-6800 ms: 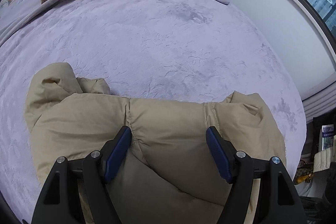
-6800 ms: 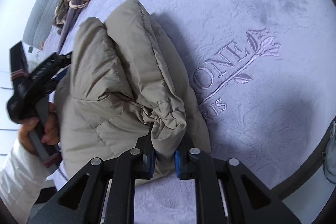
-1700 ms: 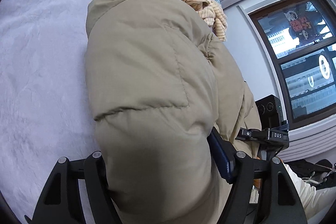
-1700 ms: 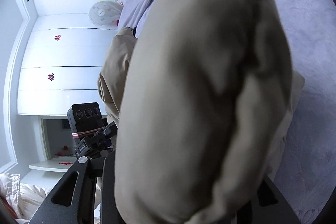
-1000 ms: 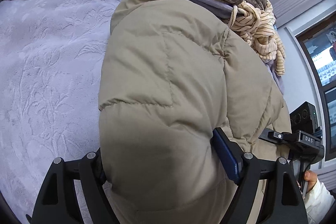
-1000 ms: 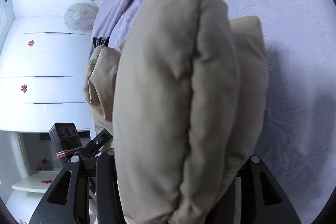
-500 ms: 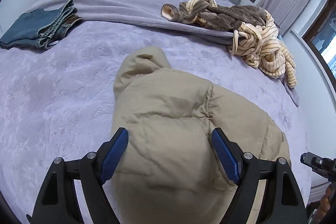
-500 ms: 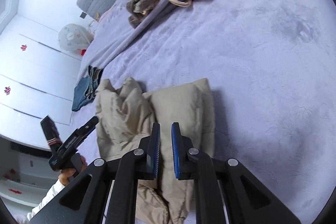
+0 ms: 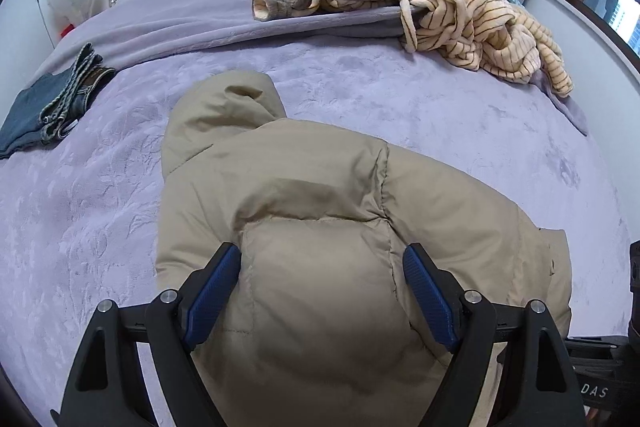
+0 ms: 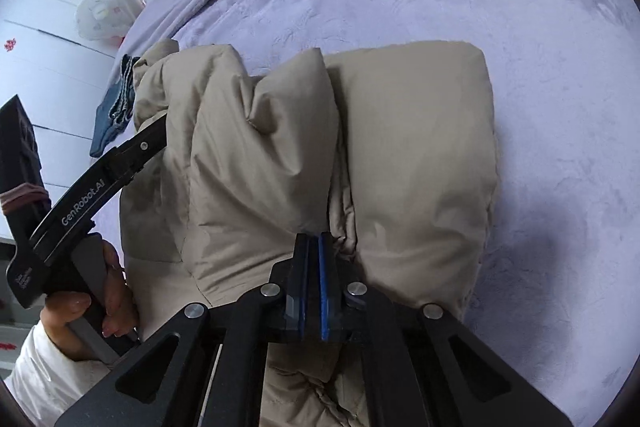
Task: Fold large clothes
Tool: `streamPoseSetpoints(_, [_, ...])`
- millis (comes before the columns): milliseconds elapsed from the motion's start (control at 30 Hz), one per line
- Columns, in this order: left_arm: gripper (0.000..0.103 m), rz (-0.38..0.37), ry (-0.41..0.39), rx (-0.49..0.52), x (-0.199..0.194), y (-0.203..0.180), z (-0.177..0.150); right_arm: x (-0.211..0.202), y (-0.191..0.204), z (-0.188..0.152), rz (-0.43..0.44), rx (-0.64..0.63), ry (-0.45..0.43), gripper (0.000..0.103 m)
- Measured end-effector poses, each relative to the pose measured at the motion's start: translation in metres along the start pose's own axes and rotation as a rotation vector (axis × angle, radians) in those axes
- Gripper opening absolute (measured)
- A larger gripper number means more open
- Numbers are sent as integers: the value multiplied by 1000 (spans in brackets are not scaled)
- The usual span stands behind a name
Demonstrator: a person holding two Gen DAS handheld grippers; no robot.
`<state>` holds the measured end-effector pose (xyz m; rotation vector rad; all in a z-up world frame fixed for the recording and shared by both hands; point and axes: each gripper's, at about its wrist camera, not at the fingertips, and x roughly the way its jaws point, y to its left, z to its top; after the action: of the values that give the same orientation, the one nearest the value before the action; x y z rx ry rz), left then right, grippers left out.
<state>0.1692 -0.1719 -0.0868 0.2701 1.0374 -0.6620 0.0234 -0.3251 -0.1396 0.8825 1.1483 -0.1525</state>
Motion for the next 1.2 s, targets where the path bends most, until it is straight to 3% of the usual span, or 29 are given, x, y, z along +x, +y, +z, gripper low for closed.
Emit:
streamPoseSetpoints(167, [84, 19, 30, 16, -23, 10, -10, 4, 6, 2, -32, -43, -4, 1])
streamPoseSetpoints(267, [95, 13, 53, -6, -38, 20, -24, 3, 9, 0, -29, -38, -4, 1])
streamPoseSetpoints(367, [95, 19, 76, -33, -50, 28, -39, 2, 9, -1, -36, -36, -2, 1])
streamPoseSetpoints(433, [103, 24, 85, -55, -57, 32, -49, 0, 11, -3, -47, -41, -3, 1])
streamPoseSetpoints(600, [103, 56, 120, -101, -69, 42, -72, -8, 17, -13, -74, -45, -1, 3])
streamPoseSetpoints(800, [103, 142, 150, -84, -80, 47, -92, -24, 22, -33, -136, -50, -4, 7])
streamPoseSetpoints(1033, [103, 138, 190, -139, -91, 61, -117, -49, 17, -72, -131, -12, 0, 7])
streamPoseSetpoints(1200, [103, 133, 218, -155, -100, 68, -132, -44, 15, -98, -161, -10, 33, 7])
